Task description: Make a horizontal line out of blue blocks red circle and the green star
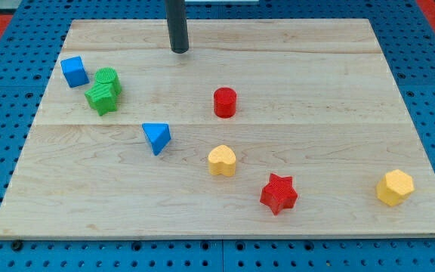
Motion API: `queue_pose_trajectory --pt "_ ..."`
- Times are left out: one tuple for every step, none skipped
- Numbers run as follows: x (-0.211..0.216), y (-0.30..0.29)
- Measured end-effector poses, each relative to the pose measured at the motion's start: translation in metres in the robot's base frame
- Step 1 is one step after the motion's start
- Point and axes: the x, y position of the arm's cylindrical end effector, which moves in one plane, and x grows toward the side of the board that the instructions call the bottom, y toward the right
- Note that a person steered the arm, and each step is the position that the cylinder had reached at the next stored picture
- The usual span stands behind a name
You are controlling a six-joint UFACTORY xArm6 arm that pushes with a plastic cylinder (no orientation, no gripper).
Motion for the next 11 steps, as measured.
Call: queue_pose_trajectory --pt "-0.009 -0.043" --pt "-0.042 -0.116" --pt "-0.016 -0.181" --pt "0.038 -0.185" --pt "0.089 -0.124" --pt "0.062 -0.130" --pt "0.057 -0.116" --pt "0.058 -0.087" --pt "0.063 -0.019" --pt "0.070 0.078" --pt "0.108 0.121"
